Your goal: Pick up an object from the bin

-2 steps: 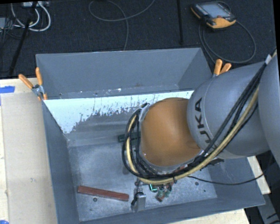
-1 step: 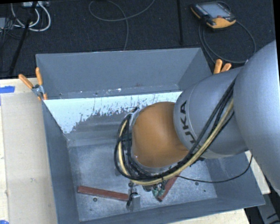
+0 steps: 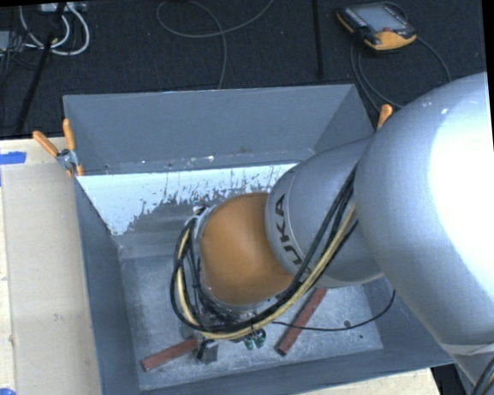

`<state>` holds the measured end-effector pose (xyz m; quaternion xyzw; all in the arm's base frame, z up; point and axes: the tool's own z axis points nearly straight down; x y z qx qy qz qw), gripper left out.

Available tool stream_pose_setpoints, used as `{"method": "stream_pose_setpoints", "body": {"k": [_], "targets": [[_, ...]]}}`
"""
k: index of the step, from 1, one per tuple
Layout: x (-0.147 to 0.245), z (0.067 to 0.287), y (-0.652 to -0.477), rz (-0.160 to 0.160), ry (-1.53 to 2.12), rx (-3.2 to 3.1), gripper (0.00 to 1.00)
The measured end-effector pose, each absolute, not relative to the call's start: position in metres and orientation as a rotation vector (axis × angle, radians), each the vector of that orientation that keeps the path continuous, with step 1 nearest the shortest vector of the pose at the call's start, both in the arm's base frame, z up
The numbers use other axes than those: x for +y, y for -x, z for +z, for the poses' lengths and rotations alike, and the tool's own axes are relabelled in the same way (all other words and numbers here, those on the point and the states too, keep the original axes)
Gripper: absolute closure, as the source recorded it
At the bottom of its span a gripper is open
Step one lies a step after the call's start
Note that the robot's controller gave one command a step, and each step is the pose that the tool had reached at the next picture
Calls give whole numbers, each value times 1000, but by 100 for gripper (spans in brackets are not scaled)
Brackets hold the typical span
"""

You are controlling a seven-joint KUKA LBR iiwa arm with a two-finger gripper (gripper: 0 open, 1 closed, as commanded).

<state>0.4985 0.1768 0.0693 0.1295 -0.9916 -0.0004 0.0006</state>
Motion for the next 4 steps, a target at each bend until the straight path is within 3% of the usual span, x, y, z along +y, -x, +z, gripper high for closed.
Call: {"method": "stream_pose_setpoints", "body": {"k": [2,3,4], "targets": [[176,71,-499,-1,-406,-3111,100],[173,80,-502,1,-402,-3104,100],[174,104,-512,0,-473,-3109,100]]}}
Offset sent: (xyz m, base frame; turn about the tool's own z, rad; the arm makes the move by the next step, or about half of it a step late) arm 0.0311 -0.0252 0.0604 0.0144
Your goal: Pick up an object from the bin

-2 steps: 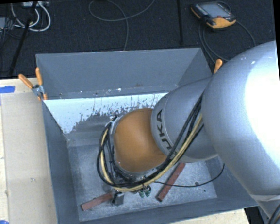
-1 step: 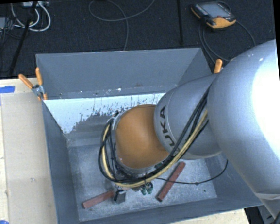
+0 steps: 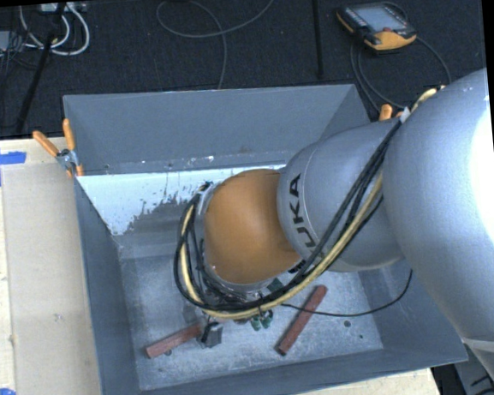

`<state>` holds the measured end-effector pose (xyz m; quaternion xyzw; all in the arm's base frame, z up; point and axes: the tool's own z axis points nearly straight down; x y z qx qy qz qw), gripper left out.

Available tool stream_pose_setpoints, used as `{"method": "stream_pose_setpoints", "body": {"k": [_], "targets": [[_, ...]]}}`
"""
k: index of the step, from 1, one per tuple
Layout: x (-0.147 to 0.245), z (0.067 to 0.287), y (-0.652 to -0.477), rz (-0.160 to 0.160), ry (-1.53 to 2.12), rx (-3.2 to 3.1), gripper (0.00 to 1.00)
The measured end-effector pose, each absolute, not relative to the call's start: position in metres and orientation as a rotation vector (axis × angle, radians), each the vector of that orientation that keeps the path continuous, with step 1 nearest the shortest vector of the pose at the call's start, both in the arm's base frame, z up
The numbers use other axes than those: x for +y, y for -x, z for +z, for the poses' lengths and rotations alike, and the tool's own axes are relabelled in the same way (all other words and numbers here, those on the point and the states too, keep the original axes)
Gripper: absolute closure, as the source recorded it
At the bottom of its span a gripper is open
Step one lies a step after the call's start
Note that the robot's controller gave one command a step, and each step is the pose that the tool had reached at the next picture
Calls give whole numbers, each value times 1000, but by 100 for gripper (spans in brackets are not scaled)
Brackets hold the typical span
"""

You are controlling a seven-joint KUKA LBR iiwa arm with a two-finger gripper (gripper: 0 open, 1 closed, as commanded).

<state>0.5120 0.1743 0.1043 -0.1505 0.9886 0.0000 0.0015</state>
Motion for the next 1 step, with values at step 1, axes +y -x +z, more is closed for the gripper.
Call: {"method": "stream_pose_setpoints", "body": {"k": [1], "targets": [[157,208,-503,1,772,3046,100]]}}
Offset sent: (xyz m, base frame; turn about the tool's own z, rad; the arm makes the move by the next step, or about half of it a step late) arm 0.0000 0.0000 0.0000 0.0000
